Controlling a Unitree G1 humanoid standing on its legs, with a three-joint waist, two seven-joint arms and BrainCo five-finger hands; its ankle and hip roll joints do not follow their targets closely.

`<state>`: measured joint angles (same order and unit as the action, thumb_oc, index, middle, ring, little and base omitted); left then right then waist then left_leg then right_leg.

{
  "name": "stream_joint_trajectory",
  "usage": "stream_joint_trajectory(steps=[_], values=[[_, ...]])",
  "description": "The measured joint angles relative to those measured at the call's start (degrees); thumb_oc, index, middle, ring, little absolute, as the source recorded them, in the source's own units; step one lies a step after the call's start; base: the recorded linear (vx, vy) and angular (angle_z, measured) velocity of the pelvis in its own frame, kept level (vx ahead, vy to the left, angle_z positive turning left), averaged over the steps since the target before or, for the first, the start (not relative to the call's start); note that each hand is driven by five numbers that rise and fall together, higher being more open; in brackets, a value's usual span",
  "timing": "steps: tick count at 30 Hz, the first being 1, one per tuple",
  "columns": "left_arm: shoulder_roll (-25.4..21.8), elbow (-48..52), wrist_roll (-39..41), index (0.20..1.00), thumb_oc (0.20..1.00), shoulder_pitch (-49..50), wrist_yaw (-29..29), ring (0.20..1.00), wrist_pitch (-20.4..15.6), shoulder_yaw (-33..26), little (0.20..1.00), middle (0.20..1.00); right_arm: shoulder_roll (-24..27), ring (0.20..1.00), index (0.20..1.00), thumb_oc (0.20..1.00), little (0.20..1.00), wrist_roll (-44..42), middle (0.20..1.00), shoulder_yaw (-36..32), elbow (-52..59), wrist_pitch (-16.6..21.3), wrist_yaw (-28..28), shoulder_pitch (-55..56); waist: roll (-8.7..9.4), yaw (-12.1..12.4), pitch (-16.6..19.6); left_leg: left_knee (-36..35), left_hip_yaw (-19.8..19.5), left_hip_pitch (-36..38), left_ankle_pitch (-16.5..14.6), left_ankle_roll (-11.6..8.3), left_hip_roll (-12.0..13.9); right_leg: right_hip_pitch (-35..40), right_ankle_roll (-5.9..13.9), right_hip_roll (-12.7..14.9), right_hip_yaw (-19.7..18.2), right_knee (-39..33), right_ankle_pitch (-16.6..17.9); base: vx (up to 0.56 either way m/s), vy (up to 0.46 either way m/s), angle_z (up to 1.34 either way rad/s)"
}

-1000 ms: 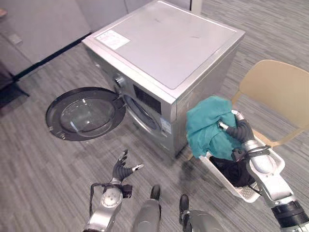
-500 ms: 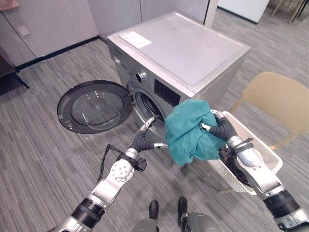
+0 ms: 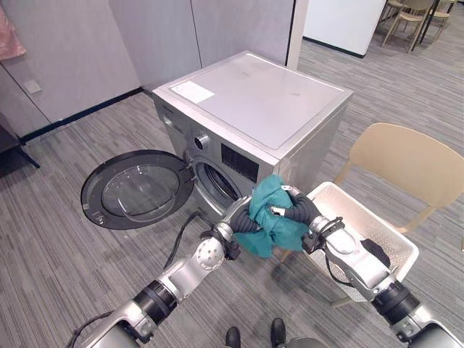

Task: Grab the laundry basket,head to the washer,open it,put in the laundry and shut it.

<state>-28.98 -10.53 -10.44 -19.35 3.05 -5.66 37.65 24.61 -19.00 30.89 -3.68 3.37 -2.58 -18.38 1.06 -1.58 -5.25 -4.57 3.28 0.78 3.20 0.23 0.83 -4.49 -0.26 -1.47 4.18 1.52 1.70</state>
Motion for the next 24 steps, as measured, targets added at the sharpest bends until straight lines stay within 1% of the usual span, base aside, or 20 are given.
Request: stream_joint_trajectory(steps=[3, 5, 7, 9, 10, 13, 14, 17, 18, 19, 20, 21, 22, 23, 24], values=[[0.2, 0.0, 0.0, 0.2, 0.2, 2.3, 1.2, 0.2, 0.0, -2.0, 0.2, 0.2, 0.0, 1.0, 1.0, 1.0, 1.0, -0.1, 1.0, 0.0, 0.2, 0.0, -0.3, 0.1, -0.14, 0.1, 0.1, 0.0, 0.7, 0.4, -0.1, -0.21, 0.3, 0.1, 0.0, -0.3, -0.5, 0.2, 0.0, 0.0, -0.023, -0.1], [0.7, 0.0, 0.2, 0.2, 0.2, 5.3, 1.9, 0.2, 0.0, -5.5, 0.2, 0.2, 0.8, 1.0, 1.0, 1.0, 1.0, 0.4, 1.0, -0.5, 1.5, 0.0, -0.3, 0.9, -0.18, 0.0, 0.1, 0.0, 0.7, 0.4, -0.2, -0.29, 0.5, 0.0, -0.02, -0.6, -0.6, 0.2, 0.0, 0.0, -0.011, -0.03], [0.9, 0.0, 0.3, 0.2, 0.2, 6.3, 2.1, 0.2, 0.6, -6.8, 0.2, 0.2, 1.6, 1.0, 1.0, 1.0, 1.0, 0.8, 1.0, -1.3, 2.4, 0.0, -0.2, 1.7, -0.18, 0.1, 0.1, 0.0, 0.7, 0.4, -0.2, -0.29, 0.6, 0.0, -0.06, -0.6, -0.6, 0.2, 0.0, 0.0, 0.0, 0.0], [1.8, 0.3, 1.3, 0.2, 0.2, 9.3, 2.5, 0.2, 0.7, -10.1, 0.2, 0.2, 2.7, 1.0, 1.0, 1.0, 1.0, 3.2, 1.0, -3.7, 4.5, 0.1, -0.1, 3.7, -0.32, 0.2, 0.2, 0.0, 0.7, 0.4, -0.2, -0.28, 0.6, 0.0, -0.06, -0.6, -0.7, 0.2, 0.0, 0.0, -0.015, 0.0], [2.6, 0.6, 1.6, 0.2, 0.2, 11.9, 3.2, 0.2, 0.7, -12.9, 0.2, 0.2, 3.7, 1.0, 1.0, 1.0, 1.0, 4.6, 1.0, -6.5, 6.1, 0.3, 0.1, 6.1, -0.36, 0.2, 0.3, 0.0, 0.8, 0.4, -0.2, -0.27, 0.6, 0.0, -0.07, -0.6, -0.7, 0.2, 0.0, 0.0, 0.0, 0.0], [2.4, 0.4, 4.8, 0.2, 0.2, 16.0, 3.7, 0.2, 1.2, -16.5, 0.2, 0.2, 6.6, 1.0, 1.0, 1.0, 1.0, 8.5, 1.0, -10.7, 7.6, 0.5, 0.9, 9.9, -0.36, 0.1, 0.3, 0.0, 0.8, 0.4, -0.2, -0.25, 0.6, 0.0, -0.11, -0.6, -0.8, 0.1, 0.0, 0.0, 0.0, 0.0], [2.6, 0.5, 5.9, 0.2, 0.2, 18.5, 3.7, 0.2, 1.2, -19.1, 0.2, 0.2, 8.7, 1.0, 1.0, 1.0, 1.0, 11.9, 1.0, -14.1, 8.1, 0.7, 1.1, 13.5, -0.36, 0.2, 0.3, 0.0, 0.8, 0.4, -0.3, -0.17, 0.6, 0.0, -0.17, -0.6, -0.8, 0.1, -0.1, 0.0, 0.0, 0.0], [2.4, 0.2, 8.1, 0.2, 0.2, 22.2, 3.8, 0.2, 1.6, -22.9, 0.2, 0.2, 10.4, 1.0, 1.0, 1.0, 1.0, 14.7, 1.0, -18.7, 7.9, 0.5, 1.5, 18.6, -0.4, 0.1, 0.2, 0.0, 0.8, 0.4, -0.3, -0.09, 0.6, 0.0, -0.21, -0.6, -0.8, 0.0, -0.1, 0.0, 0.0, 0.0], [2.7, -0.3, 8.4, 0.2, 0.2, 24.1, 3.4, 0.2, 1.4, -25.5, 0.2, 0.2, 10.4, 1.0, 1.0, 1.0, 1.0, 16.5, 1.0, -21.5, 6.8, 1.1, 1.2, 22.7, -0.4, 0.2, 0.3, 0.0, 0.8, 0.4, -0.4, -0.02, 0.6, 0.1, -0.29, -0.7, -0.8, 0.1, -0.2, 0.0, 0.0, 0.0], [2.9, -1.1, 9.5, 0.2, 0.2, 25.2, 3.3, 0.2, 1.1, -26.6, 0.2, 0.2, 10.5, 1.0, 1.0, 1.0, 1.0, 16.8, 1.0, -22.5, 5.9, 1.1, 1.2, 24.6, -0.4, 0.2, 0.3, 0.0, 0.8, 0.4, -0.4, -0.02, 0.6, 0.1, -0.3, -0.7, -0.7, 0.1, -0.2, 0.0, 0.0, 0.0], [2.9, -3.1, 11.7, 0.2, 0.2, 26.6, 3.3, 0.2, 1.3, -28.1, 0.2, 0.2, 10.5, 1.0, 1.0, 1.0, 1.0, 17.3, 1.0, -23.1, 3.9, 0.5, 1.1, 27.0, -0.51, 0.2, 0.2, 0.0, 0.8, 0.4, -0.4, -0.02, 0.6, 0.0, -0.33, -0.7, -0.7, 0.1, -0.2, 0.0, 0.0, 0.0], [3.2, -4.8, 12.6, 0.2, 0.2, 27.2, 3.1, 0.2, 1.2, -28.9, 0.2, 0.2, 10.2, 1.0, 1.0, 1.0, 1.0, 18.3, 1.0, -23.4, 2.2, 0.6, 1.0, 28.4, -0.6, 0.2, 0.2, 0.0, 0.8, 0.3, -0.4, -0.01, 0.6, 0.0, -0.38, -0.7, -0.7, 0.1, -0.2, 0.0, 0.0, 0.0], [4.3, -7.1, 13.5, 0.2, 0.2, 27.8, 3.0, 0.2, 1.2, -30.5, 0.2, 0.2, 9.5, 1.0, 1.0, 1.0, 1.0, 19.1, 1.0, -23.6, -0.6, 0.5, 0.9, 29.4, -0.61, 0.1, 0.2, 0.0, 0.8, 0.4, -0.5, -0.06, 0.6, 0.0, -0.45, -0.7, -0.7, 0.2, -0.3, 0.0, 0.0, 0.0], [5.2, -9.2, 14.9, 0.2, 0.2, 28.4, 3.1, 0.2, 1.9, -31.7, 0.2, 0.2, 9.0, 1.0, 1.0, 1.0, 1.0, 19.2, 1.0, -23.6, -2.9, -0.6, 0.7, 30.4, -0.69, 0.1, 0.2, 0.0, 0.8, 0.3, -1.0, -0.07, 0.6, -0.1, -0.48, -0.7, -0.7, 0.2, -0.3, 0.0, 0.0, 0.0], [5.4, -11.4, 16.2, 0.2, 0.2, 29.6, 2.9, 0.2, 2.4, -32.4, 0.2, 0.2, 8.3, 1.0, 1.0, 1.0, 1.0, 20.5, 1.0, -23.7, -6.1, -0.8, 0.4, 31.7, -0.77, 0.1, 0.1, 0.0, 0.7, 0.1, -1.1, 0.1, 0.7, -0.2, -0.48, -0.7, -0.7, 0.3, -0.3, 0.0, 0.0, 0.0]])
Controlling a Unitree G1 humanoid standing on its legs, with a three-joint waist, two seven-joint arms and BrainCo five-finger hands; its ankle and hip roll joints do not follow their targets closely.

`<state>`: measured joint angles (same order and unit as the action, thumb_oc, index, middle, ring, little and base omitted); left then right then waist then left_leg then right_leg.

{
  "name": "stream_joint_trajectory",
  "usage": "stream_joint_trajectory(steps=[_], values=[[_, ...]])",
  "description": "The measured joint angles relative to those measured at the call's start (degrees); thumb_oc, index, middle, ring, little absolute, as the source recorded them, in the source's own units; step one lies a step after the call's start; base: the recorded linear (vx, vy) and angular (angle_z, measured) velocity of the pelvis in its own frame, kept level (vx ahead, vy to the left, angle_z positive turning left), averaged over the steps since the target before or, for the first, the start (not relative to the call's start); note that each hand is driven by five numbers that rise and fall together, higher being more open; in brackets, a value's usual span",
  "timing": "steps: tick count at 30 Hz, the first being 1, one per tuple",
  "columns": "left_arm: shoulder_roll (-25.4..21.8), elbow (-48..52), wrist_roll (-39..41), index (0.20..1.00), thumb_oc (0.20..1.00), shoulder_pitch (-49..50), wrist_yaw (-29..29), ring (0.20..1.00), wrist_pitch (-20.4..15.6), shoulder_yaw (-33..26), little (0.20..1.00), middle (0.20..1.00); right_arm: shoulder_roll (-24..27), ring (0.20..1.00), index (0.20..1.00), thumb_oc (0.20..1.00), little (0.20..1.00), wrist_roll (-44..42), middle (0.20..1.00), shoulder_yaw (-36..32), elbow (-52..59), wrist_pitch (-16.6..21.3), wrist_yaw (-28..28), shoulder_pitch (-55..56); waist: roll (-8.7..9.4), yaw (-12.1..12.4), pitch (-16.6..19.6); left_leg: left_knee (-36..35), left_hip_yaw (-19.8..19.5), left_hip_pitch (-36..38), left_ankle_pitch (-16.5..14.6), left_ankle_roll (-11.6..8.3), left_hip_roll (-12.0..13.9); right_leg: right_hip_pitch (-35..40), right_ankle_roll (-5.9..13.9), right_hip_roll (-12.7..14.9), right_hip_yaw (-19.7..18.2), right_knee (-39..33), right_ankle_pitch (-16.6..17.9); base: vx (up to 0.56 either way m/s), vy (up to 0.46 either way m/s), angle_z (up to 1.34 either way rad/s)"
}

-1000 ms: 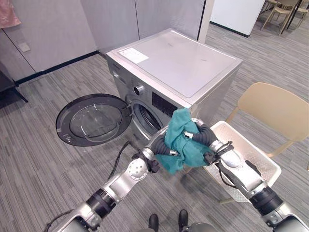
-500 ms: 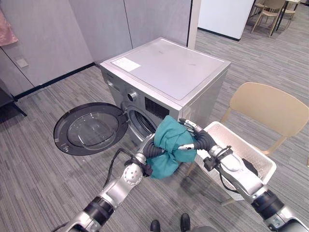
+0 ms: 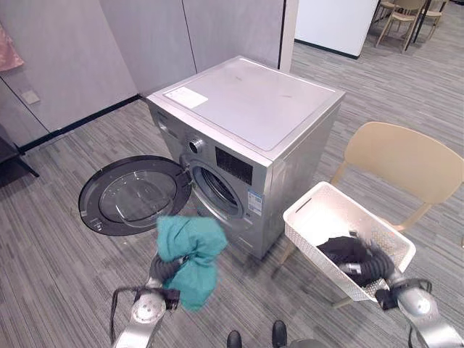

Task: Grab the laundry basket,head to the washer,open it,put in the laundry and shut it.

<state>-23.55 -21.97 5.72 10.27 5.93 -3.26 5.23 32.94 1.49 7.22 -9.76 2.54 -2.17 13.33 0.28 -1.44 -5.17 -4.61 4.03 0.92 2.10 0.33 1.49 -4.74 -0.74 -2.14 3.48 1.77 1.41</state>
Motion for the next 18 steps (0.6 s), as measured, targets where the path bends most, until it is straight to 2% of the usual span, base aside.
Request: stream_joint_trajectory(steps=[3, 7, 13, 15, 17, 18], values=[[1.5, -4.3, 0.9, 0.2, 0.2, 1.4, 0.0, 0.2, 0.5, -2.2, 0.2, 0.2, -1.6, 1.0, 1.0, 1.0, 1.0, 2.1, 1.0, -0.1, -6.1, -0.2, -0.3, 0.4, -0.08, 0.1, -0.1, -0.1, -0.1, 0.0, -0.2, -0.2, 0.0, 0.1, -0.38, 0.0, 0.1, 0.0, -0.3, 0.0, -0.005, 0.02], [2.0, -8.4, 1.1, 0.2, 0.2, 3.0, 0.0, 0.2, 1.1, -2.8, 0.2, 0.2, -6.2, 1.0, 1.0, 1.0, 1.0, 3.0, 1.0, 0.0, -13.6, -0.3, -0.1, 0.2, -0.07, 0.3, -0.6, -0.3, -0.4, 0.0, -0.3, -0.29, 0.1, 0.0, -0.7, 0.0, 0.4, 0.1, -0.5, 0.01, -0.013, 0.05], [3.5, -9.1, 3.2, 0.2, 0.2, 3.1, 0.4, 0.2, 1.1, -3.7, 0.2, 0.2, -9.7, 1.0, 1.0, 1.0, 1.0, 2.8, 1.0, 0.2, -17.3, -0.5, 0.8, -1.4, -0.36, 1.0, -2.6, 0.5, -1.5, -1.0, -0.2, -0.39, 0.1, -0.2, -0.87, 0.0, 1.2, 0.8, -0.6, -0.06, -0.031, 0.09], [3.4, -9.1, 3.2, 0.2, 0.2, 1.0, 0.7, 0.2, 1.1, -3.5, 0.2, 0.2, -9.4, 1.0, 1.0, 1.0, 1.0, 2.4, 1.0, 0.7, -17.2, -0.5, 1.5, -2.7, 0.23, 1.6, -4.5, 3.7, -3.1, -3.6, -1.1, -1.34, 0.0, -0.9, -1.02, 0.4, 2.7, 1.6, -0.8, -0.15, -0.05, 0.38], [3.6, -9.3, 3.3, 0.2, 0.2, -1.7, 1.0, 0.2, 1.0, -3.2, 0.2, 0.2, -9.0, 1.0, 1.0, 1.0, 1.0, 2.2, 1.0, 2.4, -17.1, -0.4, 2.7, -3.9, 0.59, 2.1, -6.3, 6.7, -5.4, -7.1, -2.1, -3.13, -0.2, -1.2, -1.41, 0.9, 6.5, 1.8, -1.0, -0.05, 0.011, 0.9], [3.6, -9.4, 3.3, 0.2, 0.2, -3.0, 1.0, 0.2, 1.0, -2.9, 0.2, 0.2, -9.2, 1.0, 1.0, 1.0, 1.0, 2.1, 1.0, 2.6, -17.0, -0.4, 3.2, -3.8, 0.99, 1.9, -6.7, 8.2, -3.2, -8.9, -4.0, -3.91, 0.7, -0.8, -1.91, 1.8, 9.6, 0.7, -0.4, 0.07, 0.045, 1.37]])
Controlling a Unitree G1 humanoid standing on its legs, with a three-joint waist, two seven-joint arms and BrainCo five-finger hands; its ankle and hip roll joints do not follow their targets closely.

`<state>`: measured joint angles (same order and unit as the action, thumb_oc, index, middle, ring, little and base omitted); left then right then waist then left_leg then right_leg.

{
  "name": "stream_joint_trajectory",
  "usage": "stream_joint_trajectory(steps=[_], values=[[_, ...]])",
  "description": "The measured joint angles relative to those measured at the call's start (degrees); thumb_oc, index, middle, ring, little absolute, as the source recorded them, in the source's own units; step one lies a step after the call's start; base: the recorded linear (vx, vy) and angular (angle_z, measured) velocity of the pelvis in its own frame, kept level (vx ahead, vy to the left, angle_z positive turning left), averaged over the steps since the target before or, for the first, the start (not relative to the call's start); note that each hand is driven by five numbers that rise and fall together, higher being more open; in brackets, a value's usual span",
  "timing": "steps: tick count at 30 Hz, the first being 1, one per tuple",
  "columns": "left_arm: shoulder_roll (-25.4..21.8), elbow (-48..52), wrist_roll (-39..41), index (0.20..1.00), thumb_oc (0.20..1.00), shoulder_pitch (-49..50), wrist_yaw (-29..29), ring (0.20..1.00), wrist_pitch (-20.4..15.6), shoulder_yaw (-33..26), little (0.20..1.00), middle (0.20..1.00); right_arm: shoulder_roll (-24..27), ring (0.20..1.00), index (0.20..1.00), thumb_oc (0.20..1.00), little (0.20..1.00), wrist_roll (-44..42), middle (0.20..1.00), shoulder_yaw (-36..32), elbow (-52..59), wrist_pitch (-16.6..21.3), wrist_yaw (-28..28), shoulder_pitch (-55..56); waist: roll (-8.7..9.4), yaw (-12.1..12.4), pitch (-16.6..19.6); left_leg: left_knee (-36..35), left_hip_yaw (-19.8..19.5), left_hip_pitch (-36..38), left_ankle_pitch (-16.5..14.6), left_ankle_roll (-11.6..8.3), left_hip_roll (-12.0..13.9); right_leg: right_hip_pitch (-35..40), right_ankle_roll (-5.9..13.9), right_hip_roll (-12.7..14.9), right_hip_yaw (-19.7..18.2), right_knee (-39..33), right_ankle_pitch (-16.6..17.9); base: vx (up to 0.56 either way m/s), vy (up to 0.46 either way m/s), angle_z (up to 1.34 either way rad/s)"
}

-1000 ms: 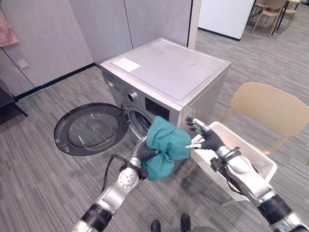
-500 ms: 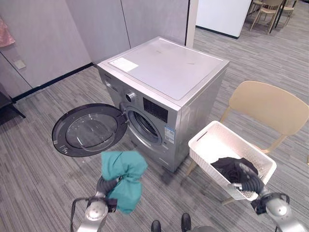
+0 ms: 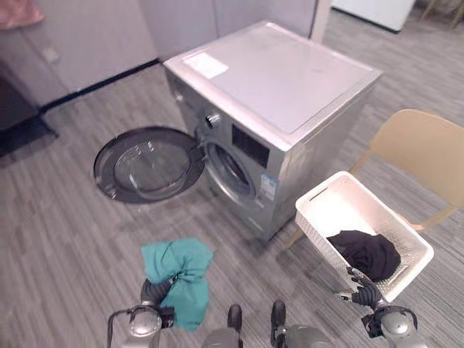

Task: Grab the laundry basket,head to the washer,open it,put in the laundry and shut it.

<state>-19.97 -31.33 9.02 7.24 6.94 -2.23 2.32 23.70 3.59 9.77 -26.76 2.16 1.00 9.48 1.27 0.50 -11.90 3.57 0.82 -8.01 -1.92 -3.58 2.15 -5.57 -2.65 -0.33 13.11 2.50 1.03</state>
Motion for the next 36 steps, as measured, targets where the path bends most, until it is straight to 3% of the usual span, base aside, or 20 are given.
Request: stream_joint_trajectory(steps=[3, 5, 8, 10, 11, 12, 16, 17, 18, 20, 21, 24, 26, 28, 29, 30, 31, 32, 34, 36], values=[[0.2, 0.3, 1.4, 0.2, 0.2, -2.5, 0.4, 0.2, -0.3, 0.1, 0.2, 0.2, -0.1, 1.0, 1.0, 1.0, 1.0, 0.0, 1.0, 1.2, -0.2, -0.2, 0.9, -1.4, 2.57, 1.3, -1.6, 2.2, 12.5, -2.5, -0.3, -0.3, 5.0, 2.1, -0.5, 2.8, 4.7, -3.1, -1.3, 0.17, 0.122, 1.22], [0.2, -0.3, 2.0, 0.2, 0.2, -2.6, 0.7, 0.2, -0.3, 0.1, 0.2, 0.2, -0.1, 1.0, 1.0, 1.0, 1.0, 0.0, 1.0, 1.6, -0.3, -0.1, 1.8, -3.0, 3.01, 1.2, -2.1, 2.4, 14.5, -3.1, 0.7, -1.05, 6.6, 4.1, -0.45, 3.3, 5.9, -4.8, -1.2, 0.18, 0.21, 0.77], [0.3, -0.4, 2.1, 0.2, 0.2, -2.6, 1.8, 0.2, -0.3, 0.1, 0.2, 0.2, -0.1, 1.0, 1.0, 1.0, 1.0, 0.4, 1.0, 1.5, -0.4, -0.2, 3.0, -4.0, 2.46, 1.1, -1.9, 1.3, 22.5, -4.0, 1.3, -0.19, 9.6, 7.8, 2.99, 4.4, 13.6, -6.9, -1.6, 0.23, 0.227, 0.93], [0.4, -0.1, 2.1, 0.2, 0.2, -1.8, 2.1, 0.2, -0.3, 0.2, 0.2, 0.2, 0.0, 1.0, 1.0, 1.0, 1.0, 0.7, 1.0, 1.8, -0.4, -0.4, 3.1, -3.6, 1.81, 1.5, -1.3, 0.1, 20.6, -3.5, 2.3, 0.81, 9.1, 8.0, 4.12, 4.5, 13.6, -5.5, -2.6, 0.33, 0.265, 0.34], [0.2, -0.3, 2.0, 0.2, 0.2, -0.6, 2.1, 0.2, 0.1, 0.1, 0.2, 0.2, -0.5, 1.0, 1.0, 1.0, 1.0, 0.9, 1.0, 1.3, -0.8, -0.5, 3.0, -4.3, 1.44, 1.6, -0.9, -0.6, 19.0, -2.7, 5.1, 2.2, 7.5, 7.4, 6.64, 6.0, 13.5, -1.5, -4.9, 0.41, 0.343, 0.09], [0.3, -1.0, 2.0, 0.2, 0.2, -0.5, 2.2, 0.2, 0.2, 0.2, 0.2, 0.2, -0.4, 1.0, 1.0, 1.0, 1.0, 0.9, 1.0, 2.4, -1.3, -0.8, 3.2, -4.3, 2.3, 1.8, -0.4, 0.0, 19.1, -2.3, 4.4, 3.19, 5.8, 6.9, 8.41, 8.8, 14.3, 2.1, -5.5, 0.3, 0.264, 0.38], [-0.3, -0.4, 2.0, 0.2, 0.2, -1.0, 2.1, 0.2, 0.1, 0.8, 0.2, 0.2, -0.6, 1.0, 1.0, 1.0, 1.0, 1.0, 1.0, 6.4, -0.7, -1.6, 3.5, -3.8, 4.83, 0.4, 1.6, -2.0, 16.8, 1.3, 3.7, 6.41, -0.5, 0.1, 8.62, 16.9, 5.8, 22.7, -7.1, 0.27, 0.209, 0.54], [-1.7, 0.1, 1.9, 0.2, 0.2, -2.5, 2.2, 0.2, 0.0, 1.8, 0.2, 0.2, -1.7, 1.0, 1.0, 1.0, 1.0, 1.1, 1.0, 6.9, 0.8, -1.6, 3.5, -3.7, 4.87, -0.8, 1.8, -4.1, 13.4, 2.6, 3.3, 7.6, -2.0, -4.7, 8.91, 13.9, -3.8, 30.1, -10.6, 0.21, 0.165, 0.85], [-2.6, 0.1, 1.9, 0.2, 0.2, -3.3, 2.1, 0.2, 0.0, 2.3, 0.2, 0.2, -2.3, 1.0, 1.0, 1.0, 1.0, 1.1, 1.0, 7.3, 1.5, -1.6, 3.4, -4.3, 4.76, -0.7, 1.7, -5.4, 12.8, 3.6, 3.9, 7.83, -2.2, -7.0, 8.66, 11.0, -7.0, 30.6, -12.1, 0.22, 0.133, 0.85], [-3.3, 0.0, 1.9, 0.2, 0.2, -3.8, 2.1, 0.2, 0.1, 2.2, 0.2, 0.2, -2.5, 1.0, 1.0, 1.0, 1.0, 1.2, 1.0, 8.6, 1.5, -1.4, 3.2, -6.5, 4.99, -0.9, 1.6, -5.5, 12.7, 4.8, 4.0, 7.83, -2.7, -10.7, 7.66, 7.8, -6.9, 29.2, -12.8, 0.31, 0.081, 0.33], [-2.7, -0.1, 1.9, 0.2, 0.2, -4.3, 2.1, 0.2, 0.1, 2.7, 0.2, 0.2, -2.0, 1.0, 1.0, 1.0, 1.0, 1.4, 1.0, 8.5, 1.6, -1.0, 3.1, -8.3, 3.27, -0.9, 0.3, -5.8, 10.2, 7.2, 1.4, 9.06, -2.5, -13.8, 7.03, 3.5, -7.2, 27.2, -13.0, 0.33, 0.013, 0.2], [-2.7, -0.2, 1.7, 0.2, 0.2, -4.9, 1.5, 0.2, 0.2, 3.5, 0.2, 0.2, -1.6, 1.0, 1.0, 1.0, 1.0, 1.6, 1.0, 8.7, 1.7, -1.0, 3.0, -9.1, 3.48, -2.0, -0.9, -6.7, 8.1, 10.3, 0.5, 8.38, -4.1, -19.3, 7.9, 0.2, -8.2, 20.1, -11.6, 0.28, -0.031, 0.67], [-2.6, -0.1, 1.0, 0.2, 0.2, -4.2, 0.4, 0.2, 0.2, 4.6, 0.2, 0.2, -1.8, 1.0, 1.0, 1.0, 1.0, 2.8, 1.0, 8.8, 0.6, -1.4, 2.4, -7.4, 4.73, -1.9, -1.3, -6.6, 7.8, 15.0, -3.1, 6.93, -6.3, -19.8, 6.66, 1.8, -1.8, 9.1, -6.9, 0.41, -0.157, 0.94], [-1.9, 1.3, 0.8, 0.2, 0.2, 0.6, -0.2, 0.2, 0.5, 4.6, 0.2, 0.2, -1.9, 1.0, 1.0, 1.0, 1.0, 3.2, 1.0, 8.7, -1.8, -1.5, 2.2, -7.4, 3.5, -1.3, -1.3, -5.0, 8.0, 20.2, -8.0, 3.39, -3.9, -15.6, 3.4, 2.7, 6.1, 11.4, -3.9, 0.47, -0.235, 0.27], [-2.0, 2.3, 0.5, 0.2, 0.2, 1.9, -0.7, 0.2, 0.8, 5.1, 0.2, 0.2, -1.8, 1.0, 1.0, 1.0, 1.0, 3.2, 1.0, 8.7, -1.9, -1.6, 2.1, -6.5, 3.81, -1.5, -1.1, -1.6, 7.7, 21.0, -8.4, 2.36, -3.2, -13.8, 2.9, 2.1, 5.4, 12.5, -3.6, 0.25, -0.159, 0.48], [-2.0, 1.9, -0.9, 0.2, 0.2, 2.0, -2.3, 0.2, 1.0, 5.7, 0.2, 0.2, -2.0, 1.0, 1.0, 1.0, 1.0, 3.2, 1.0, 8.5, -3.0, -1.4, 1.8, -4.2, 6.23, -2.4, 0.4, 12.0, 8.5, 16.7, -7.9, 0.83, -3.3, -9.5, -2.69, -0.2, 0.2, 9.1, 1.3, 0.25, -0.15, 0.34], [-0.7, 1.9, -1.3, 0.2, 0.2, 2.3, -2.5, 0.2, 0.9, 6.5, 0.2, 0.2, -0.8, 1.0, 1.0, 1.0, 1.0, 3.2, 1.0, 7.5, -3.4, -1.5, 1.6, -3.5, 6.65, -1.2, 1.9, 32.3, 9.7, 7.5, -5.5, -0.69, -1.2, -5.6, -6.68, -1.7, -3.6, 4.3, 3.4, 0.15, -0.054, -0.37], [-0.9, 2.3, -1.3, 0.2, 0.2, 2.4, -3.1, 0.2, 0.9, 7.2, 0.2, 0.2, -0.1, 1.0, 1.0, 1.0, 1.0, 3.2, 1.0, 6.3, -2.8, -1.0, 1.7, -4.1, 5.88, -0.9, 2.5, 39.5, 9.1, 1.1, -7.7, -0.79, -0.1, -3.2, -6.87, -3.8, -6.7, 0.6, 3.8, 0.16, 0.006, -1.28], [-1.2, 2.3, -1.3, 0.2, 0.2, 0.3, -3.5, 0.2, 1.1, 8.4, 0.2, 0.2, 0.3, 1.0, 1.0, 1.0, 1.0, 3.2, 1.0, 6.0, -2.5, -1.1, 1.7, -5.2, 6.81, -1.6, 1.9, 32.4, 8.7, -5.6, -10.1, 0.94, -1.0, -0.5, -6.47, -4.7, -10.6, -3.7, 4.7, 0.21, 0.144, -1.12], [-2.1, 3.3, -1.6, 0.2, 0.2, -0.6, -4.3, 0.2, 1.3, 9.8, 0.2, 0.2, -0.4, 1.0, 1.0, 1.0, 1.0, 3.2, 1.0, 7.6, -3.0, -1.2, 1.8, -6.1, 8.17, -3.4, 1.5, 18.1, 0.1, -7.9, -9.6, 1.58, -6.4, 2.1, -5.15, -5.2, -16.3, -5.1, 5.5, 0.19, 0.132, -1.2]])
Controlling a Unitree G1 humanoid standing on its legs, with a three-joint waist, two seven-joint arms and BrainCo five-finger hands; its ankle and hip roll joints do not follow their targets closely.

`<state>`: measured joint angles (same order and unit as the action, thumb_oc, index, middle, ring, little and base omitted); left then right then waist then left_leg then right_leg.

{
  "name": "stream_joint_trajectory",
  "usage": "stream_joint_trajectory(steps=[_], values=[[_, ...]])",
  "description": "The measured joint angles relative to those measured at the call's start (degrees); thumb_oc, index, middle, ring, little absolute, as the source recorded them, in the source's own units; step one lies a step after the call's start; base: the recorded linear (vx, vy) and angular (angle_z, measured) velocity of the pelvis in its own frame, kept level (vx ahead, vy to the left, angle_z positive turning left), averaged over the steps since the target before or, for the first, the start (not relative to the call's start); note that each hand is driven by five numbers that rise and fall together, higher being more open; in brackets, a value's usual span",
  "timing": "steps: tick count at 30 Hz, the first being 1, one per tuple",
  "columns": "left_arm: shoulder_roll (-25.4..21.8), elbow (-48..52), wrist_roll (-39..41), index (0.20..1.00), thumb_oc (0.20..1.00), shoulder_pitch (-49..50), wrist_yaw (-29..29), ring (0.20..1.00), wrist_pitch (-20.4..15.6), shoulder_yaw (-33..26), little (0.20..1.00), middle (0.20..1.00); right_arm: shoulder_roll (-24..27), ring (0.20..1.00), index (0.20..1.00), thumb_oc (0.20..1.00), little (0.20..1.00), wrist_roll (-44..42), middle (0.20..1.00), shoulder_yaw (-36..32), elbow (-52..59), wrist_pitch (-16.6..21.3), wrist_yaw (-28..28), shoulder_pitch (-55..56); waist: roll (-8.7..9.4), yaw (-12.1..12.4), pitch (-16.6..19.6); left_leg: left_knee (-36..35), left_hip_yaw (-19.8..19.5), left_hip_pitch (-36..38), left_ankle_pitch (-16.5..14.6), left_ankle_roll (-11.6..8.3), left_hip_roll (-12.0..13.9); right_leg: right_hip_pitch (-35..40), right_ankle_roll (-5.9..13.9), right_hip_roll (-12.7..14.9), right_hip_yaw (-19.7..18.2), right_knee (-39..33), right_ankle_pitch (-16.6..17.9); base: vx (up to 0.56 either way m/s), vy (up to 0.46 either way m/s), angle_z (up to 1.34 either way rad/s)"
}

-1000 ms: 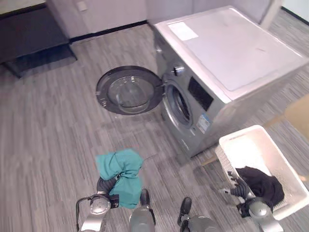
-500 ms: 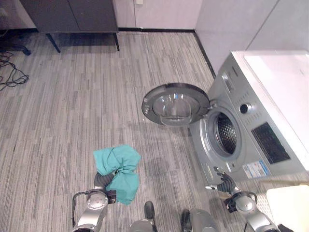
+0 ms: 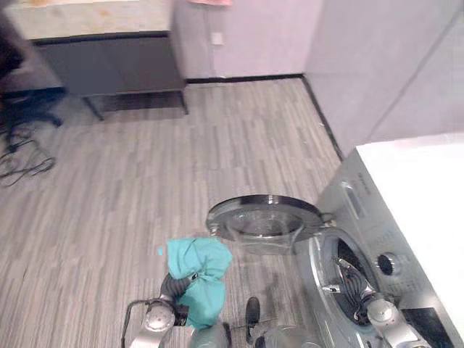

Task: Grab the laundry basket,head to the washer,open it,put in the laundry and shut it.

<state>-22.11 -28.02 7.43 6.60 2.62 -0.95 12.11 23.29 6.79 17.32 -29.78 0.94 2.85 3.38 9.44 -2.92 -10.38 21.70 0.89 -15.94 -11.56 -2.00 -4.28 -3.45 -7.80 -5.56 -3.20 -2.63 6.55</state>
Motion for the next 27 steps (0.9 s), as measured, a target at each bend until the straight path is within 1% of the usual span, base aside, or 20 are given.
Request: stream_joint_trajectory(steps=[1, 2, 3, 5, 6, 7, 8, 9, 10, 11, 13, 14, 16, 18, 19, 22, 24, 25, 26, 27], values=[[-0.4, 0.1, -0.5, 0.2, 0.2, -0.3, -0.3, 0.2, -0.3, 0.5, 0.2, 0.2, -0.4, 1.0, 1.0, 1.0, 1.0, 0.0, 1.0, 1.2, -0.1, 0.4, -0.3, -1.0, 0.25, 1.6, 0.0, -8.0, -5.6, 0.8, 2.0, 0.49, -1.8, 0.9, 2.61, -0.6, -4.4, -0.1, -1.4, 0.14, 0.131, -2.15], [-0.2, 0.1, -1.2, 0.2, 0.2, -1.1, -0.4, 0.2, -0.3, 0.8, 0.2, 0.2, -0.2, 1.0, 1.0, 1.0, 1.0, 0.0, 1.0, 2.3, -0.5, 0.7, -0.3, -2.3, -0.79, 1.7, -0.7, -12.1, -10.7, 0.4, 4.6, 0.06, -2.1, 2.6, 4.48, -2.0, -7.0, 0.1, -2.3, 0.14, 0.144, -2.19], [0.0, -0.4, -1.3, 0.2, 0.2, -2.8, -0.4, 0.2, -0.3, 2.0, 0.2, 0.2, -0.2, 1.0, 1.0, 1.0, 1.0, 0.0, 1.0, 2.7, -0.4, 1.1, -0.3, -2.6, -2.16, 1.0, -1.6, -13.0, -13.9, -0.3, 7.5, 0.21, -2.2, 4.1, 3.65, -3.5, -8.9, 0.5, -3.1, 0.14, 0.194, -1.8], [0.2, -0.7, -1.4, 0.2, 0.2, -4.3, -0.4, 0.2, -0.3, 3.4, 0.2, 0.2, -0.6, 1.0, 1.0, 1.0, 1.0, 0.0, 1.0, 3.7, -0.5, 1.5, -0.4, -2.1, -2.96, -0.1, -1.5, -12.7, -13.6, -0.9, 10.7, 0.98, -1.7, 6.1, 2.94, -4.6, -9.9, 0.4, -3.7, 0.14, 0.225, -1.07], [0.1, -1.5, -1.4, 0.2, 0.2, -3.5, -1.4, 0.2, 0.0, 5.7, 0.2, 0.2, -1.0, 1.0, 1.0, 1.0, 1.0, 0.0, 1.0, 3.6, -0.6, 1.6, -0.4, -0.4, -3.7, -1.7, -0.9, -14.4, -9.2, 1.0, 13.2, 3.68, -1.0, 7.7, 4.0, -5.1, -11.1, 0.7, -4.9, 0.1, 0.213, -0.94], [0.3, -1.2, -1.5, 0.2, 0.2, -2.6, -1.6, 0.2, -0.1, 6.1, 0.2, 0.2, -0.8, 1.0, 1.0, 1.0, 1.0, 0.0, 1.0, 3.6, -0.6, 1.3, -0.5, 0.1, -4.29, -1.4, -0.9, -16.2, -7.5, 2.9, 15.8, 3.51, -0.1, 7.9, 5.44, -5.9, -11.5, 1.9, -5.9, 0.06, 0.181, -1.0], [0.3, -1.1, -1.5, 0.2, 0.2, -2.0, -1.8, 0.2, -0.3, 6.4, 0.2, 0.2, -0.7, 1.0, 1.0, 1.0, 1.0, 0.0, 1.0, 3.6, -0.8, 1.2, -0.5, 0.4, -5.01, -1.8, -0.9, -18.0, -7.5, 5.3, 16.9, 4.45, 1.1, 7.8, 6.36, -6.9, -11.0, 3.1, -6.6, 0.05, 0.163, -0.96], [-0.4, -2.4, -1.5, 0.2, 0.2, -2.9, -1.9, 0.2, -0.1, 7.3, 0.2, 0.2, -2.5, 1.0, 1.0, 1.0, 1.0, -0.1, 1.0, 3.5, -3.5, 0.9, -0.6, -0.4, -4.43, -2.2, -1.2, -22.6, -4.4, 8.8, 18.5, 5.19, 2.8, 4.5, 10.64, -7.3, -12.2, 11.0, -11.4, 0.03, 0.148, -1.12], [-0.7, -2.4, -1.5, 0.2, 0.2, -3.0, -1.9, 0.2, -0.1, 7.6, 0.2, 0.2, -2.9, 1.0, 1.0, 1.0, 1.0, -0.1, 1.0, 3.5, -4.4, 0.7, -0.6, -1.3, -4.38, -1.6, -1.2, -23.5, -1.8, 10.0, 18.1, 5.78, 3.0, 2.2, 10.6, -6.6, -11.2, 15.1, -14.4, 0.02, 0.121, -1.38], [-0.6, -2.4, -1.5, 0.2, 0.2, -3.2, -1.9, 0.2, -0.1, 7.6, 0.2, 0.2, -2.8, 1.0, 1.0, 1.0, 1.0, -0.1, 1.0, 3.4, -4.6, 0.6, -0.7, -2.5, -4.97, -1.2, -1.5, -23.4, 0.4, 10.7, 17.5, 6.59, 2.5, 0.0, 10.05, -4.1, -10.9, 17.6, -15.5, 0.01, 0.109, -1.28], [-0.4, -2.4, -1.6, 0.2, 0.2, -5.1, -2.0, 0.2, -0.3, 7.7, 0.2, 0.2, -2.5, 1.0, 1.0, 1.0, 1.0, -0.1, 1.0, 3.1, -4.4, 0.7, -0.5, -3.5, -4.87, -2.9, -1.6, -24.0, 4.1, 11.8, 16.6, 7.53, 1.3, -3.7, 11.14, 0.2, -11.5, 19.1, -16.0, -0.01, 0.078, -1.23], [-0.5, -2.4, -1.6, 0.2, 0.2, -6.2, -1.6, 0.2, -0.3, 7.1, 0.2, 0.2, -2.8, 1.0, 1.0, 1.0, 1.0, -0.1, 1.0, 3.2, -4.5, 0.4, -0.5, -4.0, -4.86, -2.9, -1.7, -26.3, 9.9, 13.9, 16.3, 7.28, 1.7, -6.6, 12.88, 1.9, -10.7, 20.3, -14.9, -0.06, 0.012, -1.61], [-1.3, -2.4, -1.5, 0.2, 0.2, -6.8, -0.9, 0.2, -0.2, 5.5, 0.2, 0.2, -3.4, 1.0, 1.0, 1.0, 1.0, -0.1, 1.0, 3.2, -4.1, 0.6, -0.4, -4.4, -4.51, -2.3, -1.7, -26.2, 14.2, 14.5, 15.5, 6.39, 2.5, -8.9, 13.09, 3.5, -7.8, 20.2, -14.8, -0.08, -0.042, -1.54], [-1.9, -2.3, -1.5, 0.2, 0.2, -7.9, -0.3, 0.2, -0.3, 4.3, 0.2, 0.2, -4.3, 1.0, 1.0, 1.0, 1.0, -0.1, 1.0, 3.2, -5.5, 0.4, -0.2, -5.0, -4.59, -2.3, -1.9, -26.2, 18.8, 15.0, 15.1, 6.55, 4.3, -9.6, 12.64, 9.3, 9.5, 20.5, -15.0, -0.08, -0.063, -1.17], [-2.1, -2.3, -1.5, 0.2, 0.2, -7.9, -0.2, 0.2, -0.3, 4.2, 0.2, 0.2, -4.6, 1.0, 1.0, 1.0, 1.0, -0.1, 1.0, 3.3, -5.7, 0.4, -0.3, -4.8, -4.49, -1.2, -1.8, -26.2, 19.3, 15.3, 14.7, 6.29, 4.7, -9.2, 12.78, 10.4, 12.7, 20.3, -15.0, 0.02, -0.136, -1.12], [-2.3, -2.2, -1.4, 0.2, 0.2, -5.2, -0.2, 0.2, -0.3, 3.3, 0.2, 0.2, -4.6, 1.0, 1.0, 1.0, 1.0, 0.0, 1.0, 3.2, -7.0, 0.5, -0.3, -4.6, -4.57, 0.1, -1.9, -25.3, 26.8, 17.0, 13.5, 5.01, 7.2, -7.0, 12.76, 16.0, 19.3, 25.4, -15.0, 0.06, -0.142, -1.19], [-2.2, -2.2, -1.4, 0.2, 0.2, -3.1, -0.2, 0.2, -0.3, 3.2, 0.2, 0.2, -4.5, 1.0, 1.0, 1.0, 1.0, 0.0, 1.0, 2.1, -6.4, 0.5, -0.3, -3.2, -3.52, 0.2, -1.0, -23.2, 26.9, 16.7, 12.0, 2.41, 7.5, -1.2, 13.23, 16.7, 16.6, 18.9, -14.7, 0.08, -0.272, -0.65], [-2.3, -2.2, -1.4, 0.2, 0.2, -2.7, -0.3, 0.2, -0.4, 3.2, 0.2, 0.2, -4.5, 1.0, 1.0, 1.0, 1.0, 0.0, 1.0, 2.0, -6.7, 0.3, -0.3, -2.7, -2.53, 0.1, -0.4, -22.5, 27.1, 16.6, 12.1, 2.04, 7.1, 1.2, 14.16, 16.2, 15.0, 14.8, -14.4, 0.02, -0.301, -0.07], [-0.9, -2.9, -1.4, 0.2, 0.2, -2.8, -0.2, 0.2, -0.3, 3.0, 0.2, 0.2, -4.2, 1.0, 1.0, 1.0, 1.0, 0.0, 1.0, 0.9, -7.4, 0.1, -0.3, -2.4, -3.91, -0.2, -0.6, -21.5, 27.0, 16.4, 12.9, 1.16, 9.0, 2.2, 14.4, 14.2, 14.4, 12.8, -14.0, 0.0, -0.274, -0.17], [-0.5, -2.3, -1.4, 0.2, 0.2, -2.1, -0.2, 0.2, -0.5, 3.0, 0.2, 0.2, -3.9, 1.0, 1.0, 1.0, 1.0, 0.0, 1.0, 0.4, -7.2, 0.2, -0.2, -1.8, -4.49, -0.2, -0.2, -20.2, 26.6, 15.9, 12.8, 0.71, 10.5, 2.7, 13.43, 12.2, 12.6, 11.6, -14.0, 0.0, -0.234, -0.21]])
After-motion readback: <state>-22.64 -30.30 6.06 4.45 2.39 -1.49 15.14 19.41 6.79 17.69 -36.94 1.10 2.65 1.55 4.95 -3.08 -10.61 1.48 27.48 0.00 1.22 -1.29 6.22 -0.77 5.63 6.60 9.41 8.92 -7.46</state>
